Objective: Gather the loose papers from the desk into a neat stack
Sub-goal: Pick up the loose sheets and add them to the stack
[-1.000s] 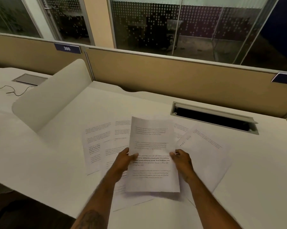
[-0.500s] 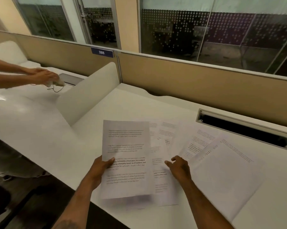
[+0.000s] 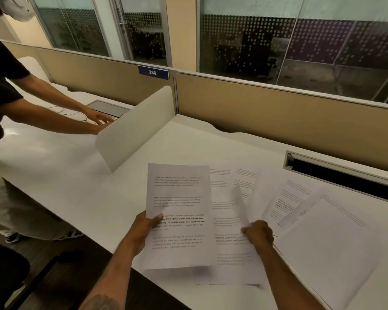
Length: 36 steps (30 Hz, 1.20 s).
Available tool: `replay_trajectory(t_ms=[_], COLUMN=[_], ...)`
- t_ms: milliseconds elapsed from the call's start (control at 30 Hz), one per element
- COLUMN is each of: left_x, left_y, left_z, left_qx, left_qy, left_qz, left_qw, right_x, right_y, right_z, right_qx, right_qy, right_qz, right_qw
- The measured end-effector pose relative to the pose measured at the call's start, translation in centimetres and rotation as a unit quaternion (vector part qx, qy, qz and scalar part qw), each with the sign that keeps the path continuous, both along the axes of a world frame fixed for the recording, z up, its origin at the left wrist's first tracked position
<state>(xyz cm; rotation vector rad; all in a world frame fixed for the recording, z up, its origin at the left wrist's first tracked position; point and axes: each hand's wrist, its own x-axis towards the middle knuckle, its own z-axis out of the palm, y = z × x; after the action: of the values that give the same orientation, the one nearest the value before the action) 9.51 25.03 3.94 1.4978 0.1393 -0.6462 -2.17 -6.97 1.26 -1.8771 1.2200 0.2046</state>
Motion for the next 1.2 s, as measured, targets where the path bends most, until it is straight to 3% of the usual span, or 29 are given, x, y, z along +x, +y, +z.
replay_trajectory(t_ms=[133, 300, 400, 600, 867, 1100, 1200], left_x=[0.5, 1.1, 1.1, 0.0, -1.7, -1.9, -2.4], left_y=[-0.6, -1.7, -2.6, -5.7, -8.8, -9.5, -10.4], left_z=[0.4, 1.1, 1.5, 2.1, 2.5, 1.7, 1.4], left_qx=[-0.013, -0.025, -0.029, -0.060, -0.072, -0.113, -0.099], left_qy=[-0.005, -0.019, -0.022, -0.026, -0.036, 0.013, -0.016], left_qz=[0.002, 0.021, 0.022, -0.018, -0.080, -0.062, -0.090], left_qw=[1.000, 0.999, 0.999, 0.998, 0.994, 0.992, 0.991], right_x=[0.1, -1.2, -2.6, -1.8, -0.6, -0.6, -0.7], right_y=[-4.2, -12.4, -14.8, -10.1, -2.6, 0.0, 0.4], right_z=[3.0, 8.0, 9.9, 9.7, 6.6, 5.3, 5.1], right_qx=[0.000, 0.026, 0.054, 0.083, 0.137, 0.110, 0.099], right_qy=[-0.128, -0.218, -0.236, -0.240, -0.244, -0.277, -0.291], right_qz=[-0.011, -0.074, -0.056, 0.011, 0.018, -0.047, -0.073], right_qw=[0.992, 0.973, 0.969, 0.967, 0.960, 0.953, 0.949])
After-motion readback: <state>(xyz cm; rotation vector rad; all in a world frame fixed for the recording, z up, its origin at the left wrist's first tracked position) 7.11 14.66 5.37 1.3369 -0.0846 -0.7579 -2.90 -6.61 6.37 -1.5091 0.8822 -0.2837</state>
